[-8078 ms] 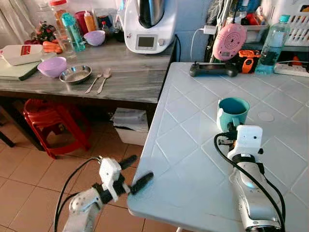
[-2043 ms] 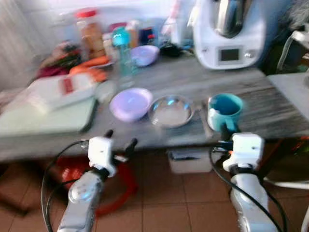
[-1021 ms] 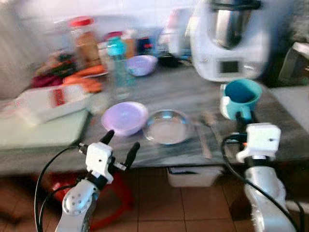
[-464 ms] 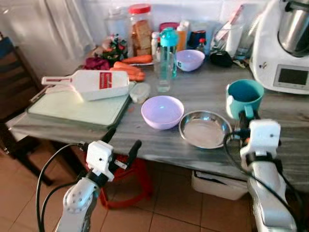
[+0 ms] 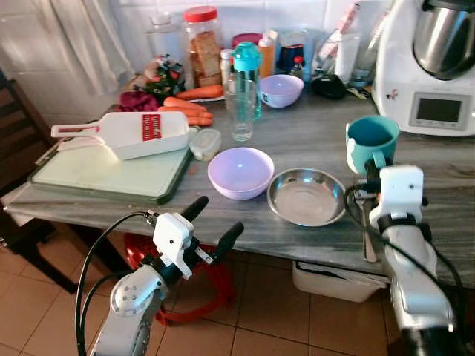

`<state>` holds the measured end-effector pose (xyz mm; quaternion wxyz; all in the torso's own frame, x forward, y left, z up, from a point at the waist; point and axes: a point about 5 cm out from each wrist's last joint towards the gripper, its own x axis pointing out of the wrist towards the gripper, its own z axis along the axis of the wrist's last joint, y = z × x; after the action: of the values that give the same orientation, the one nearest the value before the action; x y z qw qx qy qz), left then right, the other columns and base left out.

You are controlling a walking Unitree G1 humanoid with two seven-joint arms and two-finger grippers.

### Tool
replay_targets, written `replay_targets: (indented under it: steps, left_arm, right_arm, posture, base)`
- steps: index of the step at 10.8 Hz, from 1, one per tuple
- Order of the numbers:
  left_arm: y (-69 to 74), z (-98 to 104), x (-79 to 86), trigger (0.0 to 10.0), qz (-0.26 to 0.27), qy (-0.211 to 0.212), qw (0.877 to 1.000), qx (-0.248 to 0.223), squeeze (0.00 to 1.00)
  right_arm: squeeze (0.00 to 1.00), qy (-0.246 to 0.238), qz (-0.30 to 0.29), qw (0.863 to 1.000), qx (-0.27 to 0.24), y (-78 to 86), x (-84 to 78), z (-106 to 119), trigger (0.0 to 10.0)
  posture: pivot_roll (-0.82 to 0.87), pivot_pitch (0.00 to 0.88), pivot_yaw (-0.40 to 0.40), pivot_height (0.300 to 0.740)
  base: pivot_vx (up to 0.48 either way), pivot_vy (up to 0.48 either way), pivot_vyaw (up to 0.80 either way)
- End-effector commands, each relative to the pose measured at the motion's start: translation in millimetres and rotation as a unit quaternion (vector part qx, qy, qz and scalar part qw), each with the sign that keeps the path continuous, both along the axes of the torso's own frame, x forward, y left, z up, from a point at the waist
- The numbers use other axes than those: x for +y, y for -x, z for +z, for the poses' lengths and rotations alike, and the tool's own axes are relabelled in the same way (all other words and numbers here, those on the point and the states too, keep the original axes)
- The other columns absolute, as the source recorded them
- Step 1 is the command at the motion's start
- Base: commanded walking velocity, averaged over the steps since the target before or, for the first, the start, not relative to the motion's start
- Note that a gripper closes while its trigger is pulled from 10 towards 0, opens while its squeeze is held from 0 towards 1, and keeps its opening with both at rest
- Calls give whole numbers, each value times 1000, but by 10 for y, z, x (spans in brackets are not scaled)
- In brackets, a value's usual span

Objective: Setting the table

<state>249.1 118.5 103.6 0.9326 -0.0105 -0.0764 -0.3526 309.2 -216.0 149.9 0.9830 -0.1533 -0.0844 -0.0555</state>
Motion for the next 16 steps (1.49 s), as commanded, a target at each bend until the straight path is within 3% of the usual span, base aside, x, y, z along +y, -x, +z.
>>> replay_targets:
  steps: [1,6,12,15,16]
  left_arm:
    - [10,38,-7,10000,-16,2,1000,-1,0]
    - [6,195,-150,10000,-66,20,998,2,0]
    - [10,175,-117,10000,-61,18,998,17,0]
    - [-106,130,-60,10000,12,8,1000,14,0]
    - [-173,88,31,10000,77,-2,997,14,0]
  right_arm:
    - [0,3,15,1000,-6,-66,21,39,10000]
    - [0,4,44,999,15,-374,-52,80,10000]
    - [0,-17,95,995,19,-597,96,73,10000]
    - [0,-15,67,997,-38,-544,114,160,10000]
    - [0,-12,54,995,-79,-400,96,209,10000]
  posture:
    - [43,5,57,740]
    - [58,16,49,740]
    - [88,32,60,740]
    - [90,16,48,740]
    - [84,11,46,740]
  base:
    - [0,0,0]
    - [0,0,0]
    - [0,0,0]
    - [0,0,0]
    - [0,0,0]
